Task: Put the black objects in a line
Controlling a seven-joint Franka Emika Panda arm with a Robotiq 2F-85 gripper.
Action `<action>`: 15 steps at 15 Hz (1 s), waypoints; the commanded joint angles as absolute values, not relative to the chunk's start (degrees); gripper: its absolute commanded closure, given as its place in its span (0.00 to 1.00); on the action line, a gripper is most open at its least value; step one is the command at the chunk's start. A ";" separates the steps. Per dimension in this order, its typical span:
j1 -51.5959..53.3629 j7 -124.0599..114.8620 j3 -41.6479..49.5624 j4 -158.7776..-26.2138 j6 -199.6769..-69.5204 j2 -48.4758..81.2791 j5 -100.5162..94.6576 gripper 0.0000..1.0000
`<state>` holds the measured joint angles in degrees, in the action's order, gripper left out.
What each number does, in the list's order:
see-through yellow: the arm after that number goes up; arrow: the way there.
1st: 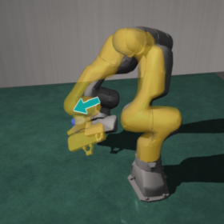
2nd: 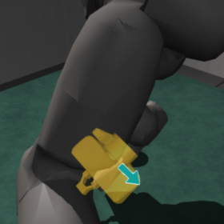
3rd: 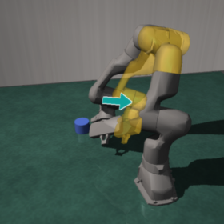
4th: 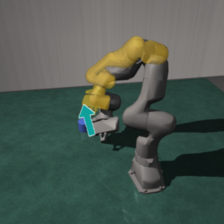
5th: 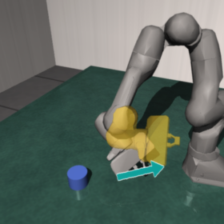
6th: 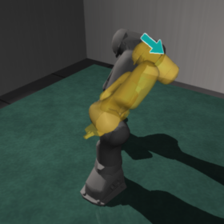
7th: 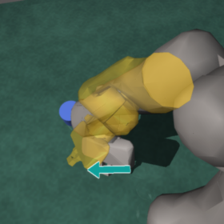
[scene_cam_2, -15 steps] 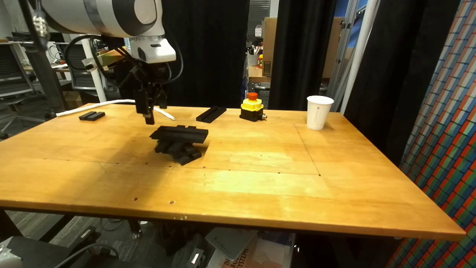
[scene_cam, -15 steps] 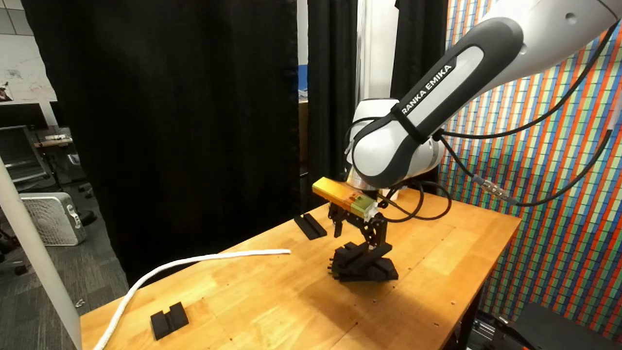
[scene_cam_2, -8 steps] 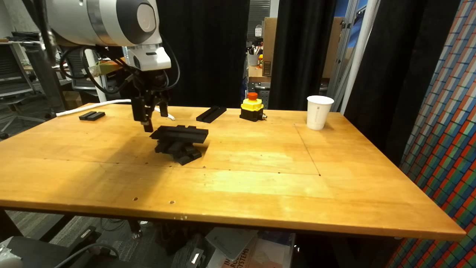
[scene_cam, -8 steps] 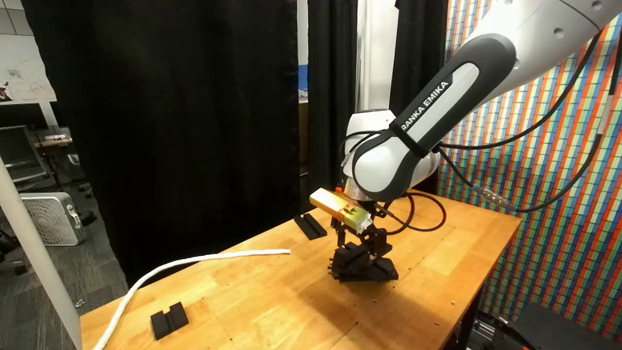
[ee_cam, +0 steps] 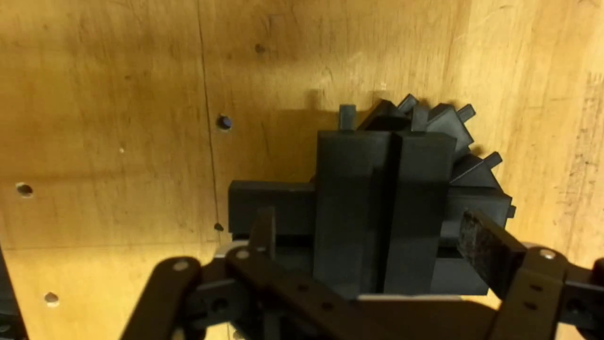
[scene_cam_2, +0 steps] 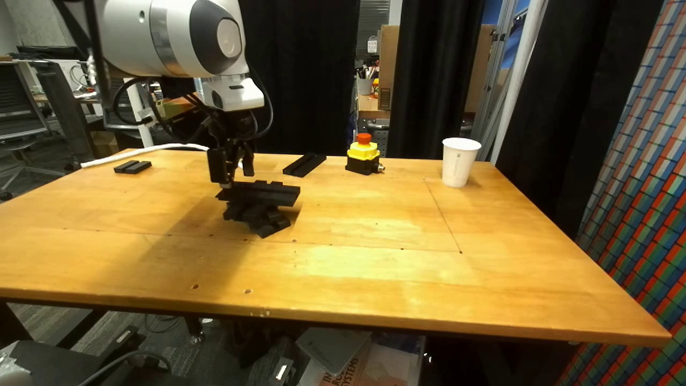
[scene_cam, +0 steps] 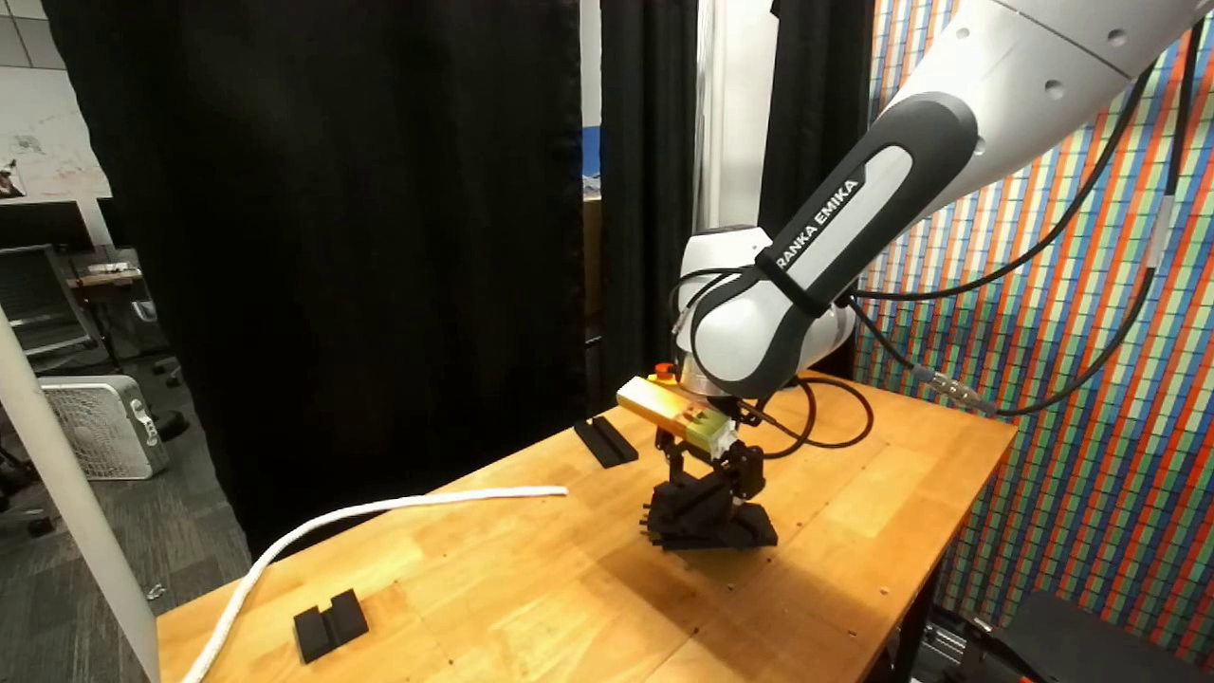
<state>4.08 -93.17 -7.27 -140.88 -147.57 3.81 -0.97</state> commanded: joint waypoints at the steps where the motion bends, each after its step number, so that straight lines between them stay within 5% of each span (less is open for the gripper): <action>1: 4.51 -90.17 -5.14 -138.80 -146.67 4.83 -2.48 0.00; 12: 4.77 -85.00 -2.44 -137.37 -147.25 8.86 -1.50 0.00; 13: 4.91 -85.19 -2.25 -137.27 -147.25 8.97 -1.91 0.16; 15: 4.97 -85.23 -2.02 -137.01 -147.37 8.92 -2.21 0.32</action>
